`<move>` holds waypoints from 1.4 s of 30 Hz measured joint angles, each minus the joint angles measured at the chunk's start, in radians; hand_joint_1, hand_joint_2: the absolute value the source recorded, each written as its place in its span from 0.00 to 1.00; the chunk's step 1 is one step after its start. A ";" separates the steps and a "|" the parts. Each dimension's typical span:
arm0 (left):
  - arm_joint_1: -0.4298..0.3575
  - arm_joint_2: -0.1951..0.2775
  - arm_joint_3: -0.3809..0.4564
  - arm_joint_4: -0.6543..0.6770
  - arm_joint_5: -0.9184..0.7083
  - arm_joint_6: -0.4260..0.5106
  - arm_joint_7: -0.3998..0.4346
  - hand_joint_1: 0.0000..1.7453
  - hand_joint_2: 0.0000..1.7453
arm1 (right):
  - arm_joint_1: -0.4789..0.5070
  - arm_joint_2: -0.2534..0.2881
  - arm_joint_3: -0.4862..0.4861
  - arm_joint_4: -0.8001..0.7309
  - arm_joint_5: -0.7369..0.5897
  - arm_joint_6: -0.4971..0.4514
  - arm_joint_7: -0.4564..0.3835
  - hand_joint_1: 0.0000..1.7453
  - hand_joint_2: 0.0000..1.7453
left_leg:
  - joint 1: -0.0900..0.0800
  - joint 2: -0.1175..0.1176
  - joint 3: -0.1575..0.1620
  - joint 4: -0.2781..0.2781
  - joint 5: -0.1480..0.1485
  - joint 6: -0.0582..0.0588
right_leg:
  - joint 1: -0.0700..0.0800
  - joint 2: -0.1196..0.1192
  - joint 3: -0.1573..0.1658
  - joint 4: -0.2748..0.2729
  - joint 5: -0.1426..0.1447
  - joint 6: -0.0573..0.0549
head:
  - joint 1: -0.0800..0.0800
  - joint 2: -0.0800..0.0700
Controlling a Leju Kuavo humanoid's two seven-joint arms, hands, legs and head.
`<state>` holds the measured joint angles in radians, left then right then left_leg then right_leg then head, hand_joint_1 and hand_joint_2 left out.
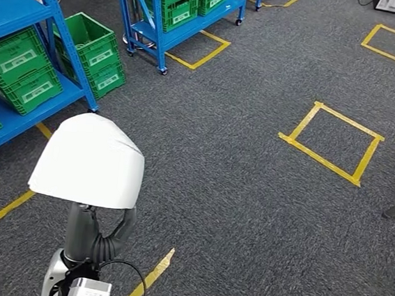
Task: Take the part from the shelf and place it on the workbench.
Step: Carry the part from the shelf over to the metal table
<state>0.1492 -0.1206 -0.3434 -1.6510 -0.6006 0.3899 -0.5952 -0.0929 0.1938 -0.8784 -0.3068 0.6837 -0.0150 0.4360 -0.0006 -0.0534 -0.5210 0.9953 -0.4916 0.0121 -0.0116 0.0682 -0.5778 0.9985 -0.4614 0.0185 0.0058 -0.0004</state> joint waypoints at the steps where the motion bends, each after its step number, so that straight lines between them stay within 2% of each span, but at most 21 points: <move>1: -0.002 -0.003 0.000 0.000 -0.004 0.000 0.000 1.00 1.00 | 0.001 0.000 -0.001 0.000 -0.001 0.002 0.000 0.00 0.00 | 0.002 0.007 0.000 -0.004 0.004 0.005 | -0.001 -0.004 -0.006 0.004 -0.003 0.005 | 0.000 0.000; 3: -0.006 -0.010 0.001 0.000 -0.010 0.000 0.000 1.00 1.00 | 0.002 0.000 -0.005 -0.001 -0.003 0.005 0.001 0.00 0.00 | 0.006 0.025 0.002 -0.012 0.011 0.014 | 0.001 -0.028 -0.036 0.061 -0.039 0.012 | 0.006 0.000; 5: -0.009 -0.015 0.000 0.000 -0.018 -0.005 0.000 1.00 1.00 | 0.003 0.000 -0.012 -0.002 -0.009 0.008 0.002 0.00 0.00 | 0.004 0.044 0.000 -0.013 0.012 0.018 | 0.000 -0.053 -0.099 0.191 -0.103 0.018 | 0.010 0.000; 7: -0.016 -0.015 -0.009 0.003 -0.035 -0.017 0.003 1.00 1.00 | 0.011 0.000 -0.023 -0.006 -0.020 0.017 0.003 0.00 0.00 | 0.002 0.063 -0.002 -0.012 0.012 0.018 | -0.001 -0.059 -0.141 0.284 -0.132 0.023 | 0.010 0.000; 9: -0.035 -0.019 -0.038 0.012 -0.059 -0.026 0.014 1.00 1.00 | 0.026 0.000 -0.042 -0.020 -0.034 0.040 0.003 0.00 0.00 | 0.002 0.077 -0.001 -0.011 0.011 0.018 | -0.001 -0.067 -0.106 0.228 -0.091 0.025 | 0.010 0.000; 11: -0.065 -0.027 -0.084 0.029 -0.075 -0.022 0.030 1.00 1.00 | 0.042 -0.001 -0.066 -0.044 -0.044 0.069 0.004 0.00 0.00 | -0.002 0.086 -0.001 -0.007 0.007 0.012 | 0.002 -0.099 -0.025 0.083 -0.038 0.023 | 0.012 0.000; 13: -0.096 -0.031 -0.124 0.046 -0.078 -0.014 0.045 1.00 1.00 | 0.053 -0.001 -0.089 -0.068 -0.046 0.088 0.004 0.00 0.00 | -0.009 0.095 -0.002 -0.002 0.003 0.004 | 0.004 -0.118 0.018 0.006 -0.022 0.013 | 0.012 0.000; 15: -0.121 -0.031 -0.148 0.061 -0.076 -0.009 0.052 1.00 1.00 | 0.064 -0.001 -0.107 -0.087 -0.045 0.096 0.004 0.00 0.00 | -0.011 0.107 -0.001 -0.001 0.002 -0.003 | 0.005 -0.104 0.019 0.001 -0.021 0.000 | 0.011 0.000; 17: -0.141 -0.030 -0.165 0.073 -0.069 -0.005 0.056 1.00 1.00 | 0.074 -0.001 -0.122 -0.104 -0.042 0.097 0.003 0.00 0.00 | -0.007 0.102 -0.005 0.016 -0.016 -0.013 | 0.003 -0.092 0.019 -0.001 -0.017 -0.011 | 0.010 0.000; 19: -0.155 -0.028 -0.179 0.084 -0.061 -0.001 0.057 1.00 1.00 | 0.079 -0.001 -0.134 -0.118 -0.036 0.097 0.003 0.00 0.00 | -0.003 0.080 -0.039 0.101 -0.073 -0.023 | 0.001 -0.080 0.018 -0.003 -0.014 -0.021 | 0.007 0.000; 21: -0.160 -0.024 -0.188 0.094 -0.055 0.003 0.059 1.00 1.00 | 0.081 -0.001 -0.144 -0.126 -0.031 0.099 0.003 0.00 0.00 | -0.002 0.068 -0.101 0.242 -0.138 -0.025 | 0.003 -0.065 0.015 -0.002 -0.012 -0.026 | 0.006 0.000; 23: -0.161 -0.021 -0.193 0.103 -0.050 0.005 0.062 1.00 1.00 | 0.083 -0.001 -0.150 -0.130 -0.028 0.100 0.003 0.00 0.00 | -0.002 0.064 -0.129 0.301 -0.139 -0.021 | 0.005 -0.048 0.014 -0.002 -0.011 -0.028 | 0.006 0.000; 24: -0.162 -0.021 -0.195 0.107 -0.048 0.005 0.062 1.00 1.00 | 0.084 -0.001 -0.152 -0.132 -0.028 0.100 0.003 0.00 0.00 | -0.003 0.062 -0.116 0.272 -0.110 -0.016 | 0.007 -0.040 0.015 -0.002 -0.010 -0.028 | 0.006 0.000; 26: -0.168 -0.020 -0.200 0.113 -0.048 0.006 0.062 1.00 1.00 | 0.087 0.001 -0.156 -0.134 -0.028 0.101 0.003 0.00 0.00 | -0.007 0.039 -0.055 0.141 -0.032 0.000 | 0.008 -0.024 0.018 -0.002 -0.009 -0.027 | 0.006 0.000; 28: -0.173 -0.020 -0.204 0.117 -0.046 0.007 0.062 1.00 1.00 | 0.086 0.005 -0.158 -0.136 -0.026 0.102 0.002 0.00 0.00 | -0.011 0.009 -0.007 0.033 0.005 0.015 | 0.008 -0.012 0.014 0.001 -0.007 -0.021 | 0.006 0.000; 31: -0.176 -0.021 -0.207 0.121 -0.037 0.007 0.063 1.00 1.00 | 0.088 0.009 -0.163 -0.140 -0.012 0.104 0.002 0.00 0.00 | -0.012 0.007 0.002 -0.006 0.004 0.020 | 0.003 -0.001 -0.002 0.001 0.001 -0.005 | 0.003 0.000; 33: -0.177 -0.022 -0.209 0.123 -0.031 0.007 0.064 1.00 1.00 | 0.089 0.009 -0.167 -0.141 0.000 0.102 0.003 0.00 0.00 | -0.007 0.021 0.006 -0.021 0.015 0.024 | 0.002 -0.018 -0.018 0.025 -0.017 0.004 | 0.005 0.000; 36: -0.176 -0.021 -0.211 0.124 -0.021 0.006 0.068 1.00 1.00 | 0.085 0.009 -0.173 -0.141 0.013 0.098 0.003 0.00 0.00 | -0.005 0.049 0.006 -0.029 0.021 0.028 | -0.002 -0.053 -0.101 0.191 -0.105 0.019 | 0.008 0.000; 38: -0.175 -0.020 -0.210 0.126 -0.015 0.002 0.072 1.00 1.00 | 0.084 0.009 -0.178 -0.141 0.023 0.097 0.003 0.00 0.00 | -0.005 0.069 0.004 -0.028 0.020 0.027 | -0.008 -0.060 -0.139 0.273 -0.127 0.030 | 0.008 0.000; 39: -0.174 -0.019 -0.210 0.128 -0.012 -0.001 0.073 1.00 1.00 | 0.084 0.009 -0.181 -0.141 0.028 0.097 0.003 0.00 0.00 | -0.004 0.078 0.004 -0.027 0.019 0.025 | -0.012 -0.064 -0.131 0.261 -0.112 0.035 | 0.008 0.000; 42: -0.174 -0.018 -0.209 0.133 -0.008 -0.011 0.075 1.00 1.00 | 0.080 0.007 -0.191 -0.140 0.046 0.098 0.003 0.00 0.00 | 0.000 0.098 0.003 -0.014 0.008 0.007 | -0.021 -0.095 -0.024 0.073 -0.034 0.045 | 0.009 0.000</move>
<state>-0.0248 -0.1389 -0.5525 -1.5183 -0.6084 0.3789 -0.5200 -0.0126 0.2004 -1.0694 -0.4469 0.7300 0.0826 0.4395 -0.0008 0.0443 -0.5181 0.9811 -0.4833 0.0190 -0.0323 -0.0271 -0.6019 1.0720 -0.4954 0.0638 0.0147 -0.0004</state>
